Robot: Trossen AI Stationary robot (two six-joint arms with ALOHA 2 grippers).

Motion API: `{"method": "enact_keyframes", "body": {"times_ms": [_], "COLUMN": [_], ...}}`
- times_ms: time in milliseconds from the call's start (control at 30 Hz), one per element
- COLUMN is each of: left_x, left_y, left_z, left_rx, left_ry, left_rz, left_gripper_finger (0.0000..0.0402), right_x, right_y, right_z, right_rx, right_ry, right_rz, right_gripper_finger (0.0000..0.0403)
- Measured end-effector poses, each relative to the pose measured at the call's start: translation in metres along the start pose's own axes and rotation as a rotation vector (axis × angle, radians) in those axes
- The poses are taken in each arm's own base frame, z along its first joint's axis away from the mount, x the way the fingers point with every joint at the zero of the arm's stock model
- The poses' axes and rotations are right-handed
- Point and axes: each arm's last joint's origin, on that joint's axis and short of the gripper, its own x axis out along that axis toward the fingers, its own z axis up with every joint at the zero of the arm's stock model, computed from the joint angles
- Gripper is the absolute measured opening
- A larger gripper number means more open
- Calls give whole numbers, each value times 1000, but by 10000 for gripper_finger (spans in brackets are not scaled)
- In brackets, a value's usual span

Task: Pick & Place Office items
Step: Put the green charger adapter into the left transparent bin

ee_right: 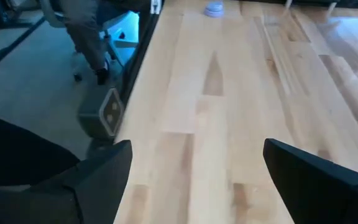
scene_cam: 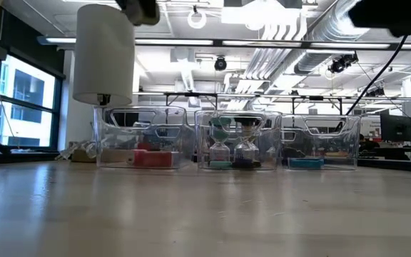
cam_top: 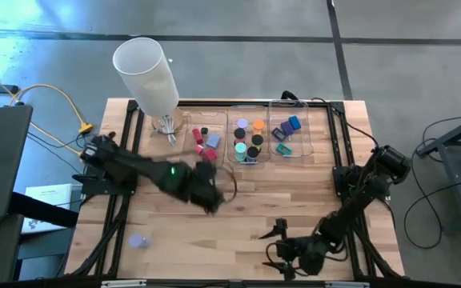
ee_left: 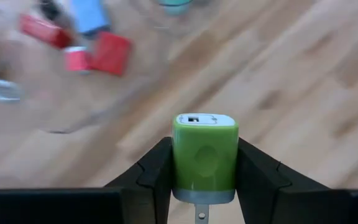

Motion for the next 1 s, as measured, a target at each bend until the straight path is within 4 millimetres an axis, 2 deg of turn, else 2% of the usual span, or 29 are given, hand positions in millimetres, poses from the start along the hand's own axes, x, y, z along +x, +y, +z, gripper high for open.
{"method": "enact_keyframes", "body": {"times_ms": [100,300,533,600,733,1000], "left_x": [4,26,45,50,63,108], "left_y": [25,67,116,123,121,123], "left_z": [24,74,117,121,119,99], "left_rx": [53,176,99,113,146,64], "left_ry": [70,193,237,239,253,300], "left_rz": [61,98,124,124,84,126], "left_gripper_finger": [123,123,123,123,123,123], "right_x": [6,16,18,18,16,16], "right_y": [-8,-26,-45,-49,-54,-58], "right_z": [4,10,12,14,15,12], "right_rx": [-21,-61,-58,-48,-56,-78], "right_ry": [9,48,125,135,162,204], "right_rz": [-8,-17,-48,-51,-63,-84], "right_gripper_finger": [352,352,352,352,352,352]}}
